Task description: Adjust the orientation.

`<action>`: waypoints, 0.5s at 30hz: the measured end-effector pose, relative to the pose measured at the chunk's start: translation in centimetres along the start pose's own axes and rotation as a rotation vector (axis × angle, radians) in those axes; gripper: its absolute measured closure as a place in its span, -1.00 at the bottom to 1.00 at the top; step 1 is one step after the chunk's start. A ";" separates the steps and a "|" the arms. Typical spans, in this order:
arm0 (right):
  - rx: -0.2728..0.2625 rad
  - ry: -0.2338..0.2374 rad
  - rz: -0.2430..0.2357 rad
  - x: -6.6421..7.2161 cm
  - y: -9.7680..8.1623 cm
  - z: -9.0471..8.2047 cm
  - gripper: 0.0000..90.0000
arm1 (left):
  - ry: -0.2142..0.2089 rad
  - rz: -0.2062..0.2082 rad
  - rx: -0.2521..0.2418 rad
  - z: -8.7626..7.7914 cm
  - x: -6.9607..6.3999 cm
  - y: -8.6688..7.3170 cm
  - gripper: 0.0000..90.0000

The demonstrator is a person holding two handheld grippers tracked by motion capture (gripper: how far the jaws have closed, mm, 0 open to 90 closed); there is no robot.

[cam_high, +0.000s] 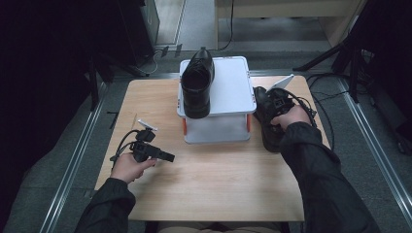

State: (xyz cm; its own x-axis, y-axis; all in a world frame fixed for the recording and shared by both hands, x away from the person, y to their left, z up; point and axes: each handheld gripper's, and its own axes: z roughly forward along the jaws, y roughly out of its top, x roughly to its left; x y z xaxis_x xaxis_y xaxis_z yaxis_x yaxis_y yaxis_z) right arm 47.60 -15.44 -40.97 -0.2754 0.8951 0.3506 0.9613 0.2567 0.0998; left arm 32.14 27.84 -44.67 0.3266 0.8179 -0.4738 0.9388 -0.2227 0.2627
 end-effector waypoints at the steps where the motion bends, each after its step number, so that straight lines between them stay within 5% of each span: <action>1: 0.000 0.001 -0.003 0.0 0.0 0.0 0.88 | 0.000 0.000 0.000 0.0 0.0 0.0 -0.01; 6: -0.012 0.016 -0.009 -0.1 0.0 -0.7 0.69 | 0.003 0.002 0.002 0.0 0.0 0.0 -0.01; 15: -0.053 0.014 -0.031 -1.8 -0.3 -4.8 0.64 | 0.004 -0.002 0.000 0.0 -0.1 0.0 -0.01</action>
State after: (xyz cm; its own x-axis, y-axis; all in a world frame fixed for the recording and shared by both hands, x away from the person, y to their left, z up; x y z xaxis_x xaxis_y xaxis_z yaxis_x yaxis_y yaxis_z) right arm 47.76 -18.86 -37.11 -0.3055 0.8817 0.3595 0.9511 0.2642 0.1603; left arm 32.14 27.75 -44.67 0.3240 0.8207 -0.4706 0.9396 -0.2210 0.2613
